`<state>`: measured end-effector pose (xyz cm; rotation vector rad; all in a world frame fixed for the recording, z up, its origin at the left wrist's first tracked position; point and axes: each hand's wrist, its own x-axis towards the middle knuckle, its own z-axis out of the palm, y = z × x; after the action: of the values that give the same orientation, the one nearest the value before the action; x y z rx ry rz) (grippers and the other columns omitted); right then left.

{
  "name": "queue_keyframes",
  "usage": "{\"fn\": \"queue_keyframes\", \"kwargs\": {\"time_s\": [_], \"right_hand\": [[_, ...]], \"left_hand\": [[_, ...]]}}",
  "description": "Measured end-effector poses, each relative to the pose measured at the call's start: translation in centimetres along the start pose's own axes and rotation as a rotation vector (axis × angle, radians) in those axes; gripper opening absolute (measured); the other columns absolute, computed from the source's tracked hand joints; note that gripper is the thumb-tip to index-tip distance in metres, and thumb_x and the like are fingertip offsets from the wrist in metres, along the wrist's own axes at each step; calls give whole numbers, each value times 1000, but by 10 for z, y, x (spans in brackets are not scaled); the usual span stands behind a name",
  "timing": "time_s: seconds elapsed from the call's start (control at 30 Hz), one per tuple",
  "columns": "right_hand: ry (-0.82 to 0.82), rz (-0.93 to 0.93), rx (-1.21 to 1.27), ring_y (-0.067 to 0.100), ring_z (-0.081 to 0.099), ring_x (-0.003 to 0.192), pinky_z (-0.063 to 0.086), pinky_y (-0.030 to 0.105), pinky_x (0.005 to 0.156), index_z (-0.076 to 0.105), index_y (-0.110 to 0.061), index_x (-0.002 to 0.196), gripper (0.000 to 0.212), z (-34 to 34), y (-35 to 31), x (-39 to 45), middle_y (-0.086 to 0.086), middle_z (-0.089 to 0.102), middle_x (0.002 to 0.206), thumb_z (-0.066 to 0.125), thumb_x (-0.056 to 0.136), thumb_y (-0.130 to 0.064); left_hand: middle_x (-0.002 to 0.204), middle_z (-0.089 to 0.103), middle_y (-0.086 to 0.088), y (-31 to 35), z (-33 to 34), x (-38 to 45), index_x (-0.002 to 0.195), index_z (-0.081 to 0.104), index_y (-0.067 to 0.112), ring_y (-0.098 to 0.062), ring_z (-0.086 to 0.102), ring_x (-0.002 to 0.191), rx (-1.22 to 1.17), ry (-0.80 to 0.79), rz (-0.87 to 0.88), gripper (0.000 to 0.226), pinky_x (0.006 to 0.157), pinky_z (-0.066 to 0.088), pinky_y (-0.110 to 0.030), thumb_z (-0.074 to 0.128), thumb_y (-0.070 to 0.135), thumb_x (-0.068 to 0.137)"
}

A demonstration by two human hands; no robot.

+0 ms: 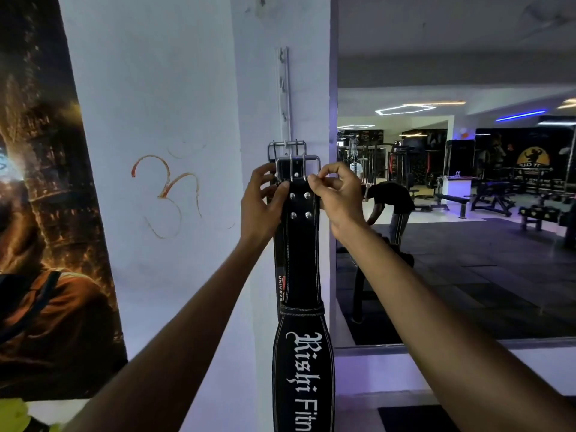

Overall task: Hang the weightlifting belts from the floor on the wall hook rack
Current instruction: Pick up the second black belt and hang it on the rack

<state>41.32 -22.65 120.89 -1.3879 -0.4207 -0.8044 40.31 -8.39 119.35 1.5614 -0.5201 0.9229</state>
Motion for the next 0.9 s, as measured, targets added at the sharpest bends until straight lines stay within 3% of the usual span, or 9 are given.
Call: {"fn": "queue_keyframes", "kwargs": {"time_s": [0.07,0.17,0.2,0.3,0.43,0.57,0.7,0.9], "right_hand": [[-2,-7,26,15,70,82,58,34,78,62,-17,87,14,-8,2,6,24,72,97,73,87,-8],[-1,-22,18,3,70,80,55,15,71,69,-14,99,12,-20,8,14,11,76,95,71,88,-9],[-9,-34,2,1,69,82,53,11,71,71,-14,103,15,-23,11,18,5,76,95,71,89,-11],[-60,-91,-88,7,69,94,55,16,83,72,-13,115,25,-31,22,28,-7,72,98,71,90,-15],[-139,-112,-136,7,70,92,56,23,87,75,-12,108,22,-38,28,45,-11,73,93,73,88,-21],[-145,-75,-165,10,70,84,55,22,79,77,-16,95,12,-32,36,69,-6,74,89,78,84,-21],[-89,-93,-173,11,71,82,56,27,79,77,-19,89,6,-14,47,96,-5,76,85,77,84,-21],[-16,-173,-224,4,64,63,49,19,61,78,-17,90,12,23,46,145,-7,70,72,77,83,-27]], "left_hand": [[123,65,-1,-3,8,4,136,56,11,-3,68,99,-15,-18,19,38,81,54,-10,63,16,99],[121,72,-10,-8,19,12,139,56,13,-12,72,107,-44,-42,55,44,93,59,-27,65,16,97],[118,73,-11,-7,24,13,142,53,16,-15,72,107,-45,-45,58,47,92,59,-26,66,15,97],[114,74,-8,-9,35,20,142,54,22,-15,73,102,-7,-39,58,50,92,58,-23,66,9,95],[115,77,-10,-22,47,35,118,75,7,-19,73,109,105,-44,59,25,100,56,-46,65,7,95],[116,69,-6,-33,52,51,112,78,13,-24,69,107,188,-57,129,24,92,58,-49,64,6,93],[118,63,1,-45,53,82,113,77,15,-25,69,110,150,-61,149,26,98,58,-43,65,4,92],[119,66,6,-72,47,144,111,79,14,-28,72,107,-2,-59,156,24,90,60,-55,65,7,93]]}}
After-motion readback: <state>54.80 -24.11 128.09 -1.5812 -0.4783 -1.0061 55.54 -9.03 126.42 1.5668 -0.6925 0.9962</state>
